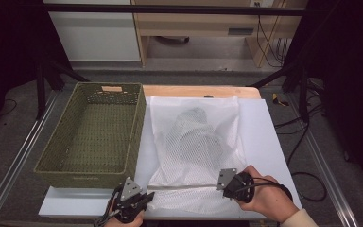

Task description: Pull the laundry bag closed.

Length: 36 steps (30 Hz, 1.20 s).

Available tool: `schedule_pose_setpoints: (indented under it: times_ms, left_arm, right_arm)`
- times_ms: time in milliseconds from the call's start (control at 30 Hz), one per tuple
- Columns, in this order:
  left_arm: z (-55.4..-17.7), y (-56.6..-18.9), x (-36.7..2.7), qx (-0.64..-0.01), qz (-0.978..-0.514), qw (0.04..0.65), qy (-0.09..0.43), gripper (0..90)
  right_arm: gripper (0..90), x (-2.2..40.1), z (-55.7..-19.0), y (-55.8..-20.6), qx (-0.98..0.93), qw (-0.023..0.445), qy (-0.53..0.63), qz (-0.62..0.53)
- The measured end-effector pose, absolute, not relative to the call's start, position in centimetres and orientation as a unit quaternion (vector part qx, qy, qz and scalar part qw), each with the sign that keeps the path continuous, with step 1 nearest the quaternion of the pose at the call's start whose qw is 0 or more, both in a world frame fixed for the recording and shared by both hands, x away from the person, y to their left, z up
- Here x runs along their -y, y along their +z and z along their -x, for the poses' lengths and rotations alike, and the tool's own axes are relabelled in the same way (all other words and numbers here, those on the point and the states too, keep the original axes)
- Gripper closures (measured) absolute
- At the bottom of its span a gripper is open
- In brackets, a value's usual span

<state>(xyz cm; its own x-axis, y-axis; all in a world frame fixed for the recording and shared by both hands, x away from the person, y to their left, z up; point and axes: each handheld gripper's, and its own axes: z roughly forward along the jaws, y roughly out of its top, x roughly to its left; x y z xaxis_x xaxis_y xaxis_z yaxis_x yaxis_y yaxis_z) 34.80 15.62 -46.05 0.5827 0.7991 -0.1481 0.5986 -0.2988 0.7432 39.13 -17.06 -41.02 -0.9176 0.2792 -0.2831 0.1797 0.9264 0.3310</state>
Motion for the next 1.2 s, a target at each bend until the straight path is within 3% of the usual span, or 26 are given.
schedule_pose_setpoints:
  times_ms: [1200]
  left_arm:
    - [-35.3,-46.6,-15.7,-0.445,-0.798,0.379,0.146,88.6]
  right_arm:
    - [87.2,22.3,-39.4,-40.5,-0.966,0.165,0.131,-0.149]
